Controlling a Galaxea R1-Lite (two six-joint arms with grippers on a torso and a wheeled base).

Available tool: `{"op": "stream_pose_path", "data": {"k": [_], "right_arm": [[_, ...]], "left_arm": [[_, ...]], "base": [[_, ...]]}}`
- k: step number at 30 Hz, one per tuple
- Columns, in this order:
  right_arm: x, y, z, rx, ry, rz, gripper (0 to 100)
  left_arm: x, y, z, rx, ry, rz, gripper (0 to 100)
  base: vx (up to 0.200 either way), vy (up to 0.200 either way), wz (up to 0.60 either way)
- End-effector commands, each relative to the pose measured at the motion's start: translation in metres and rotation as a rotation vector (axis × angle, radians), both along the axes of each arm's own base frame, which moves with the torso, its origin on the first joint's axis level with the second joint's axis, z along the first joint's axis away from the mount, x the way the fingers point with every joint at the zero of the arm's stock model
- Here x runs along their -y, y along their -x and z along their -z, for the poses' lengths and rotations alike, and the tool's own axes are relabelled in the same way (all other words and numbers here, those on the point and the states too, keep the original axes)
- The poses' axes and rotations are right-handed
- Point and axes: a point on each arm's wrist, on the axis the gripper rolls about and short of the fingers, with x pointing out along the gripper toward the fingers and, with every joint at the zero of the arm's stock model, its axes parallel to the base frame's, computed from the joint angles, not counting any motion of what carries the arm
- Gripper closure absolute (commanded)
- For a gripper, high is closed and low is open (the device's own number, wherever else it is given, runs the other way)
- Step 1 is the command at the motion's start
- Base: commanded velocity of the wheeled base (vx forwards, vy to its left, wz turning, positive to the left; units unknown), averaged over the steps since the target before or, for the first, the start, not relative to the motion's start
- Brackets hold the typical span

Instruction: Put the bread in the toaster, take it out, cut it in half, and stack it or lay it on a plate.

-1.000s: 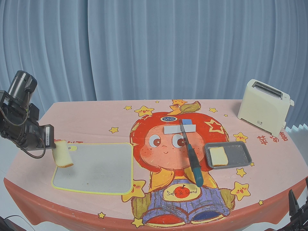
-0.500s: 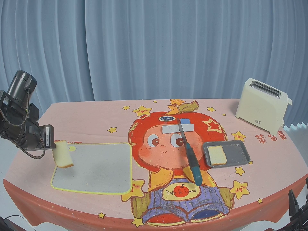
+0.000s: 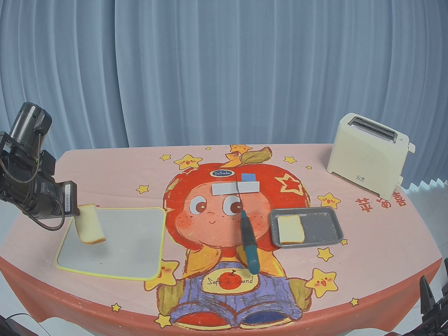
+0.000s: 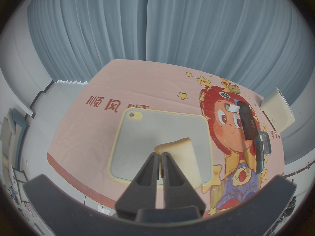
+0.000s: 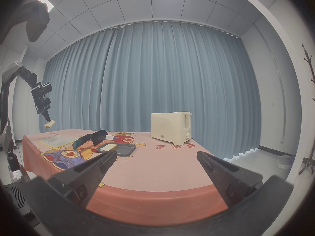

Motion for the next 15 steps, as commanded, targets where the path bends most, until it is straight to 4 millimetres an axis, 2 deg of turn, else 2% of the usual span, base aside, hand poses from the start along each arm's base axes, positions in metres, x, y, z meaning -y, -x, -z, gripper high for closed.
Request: {"op": "stream_pose_path", "data": {"k": [1, 15], "right_arm": [[0.0000, -0.0001, 0.0052, -0.001, 0.000, -0.001, 0], [0.0000, -0.0001, 0.0052, -0.001, 0.000, -0.001, 0]], "left_arm": [[0.0003, 0.0002, -0.0004, 0.002, 0.000, 0.001, 100], [0.0012, 0.0006, 0.0007, -0.003, 0.000, 0.005, 100]], "base": [[0.000, -0.200, 0.00], [0.000, -0.200, 0.00]]}}
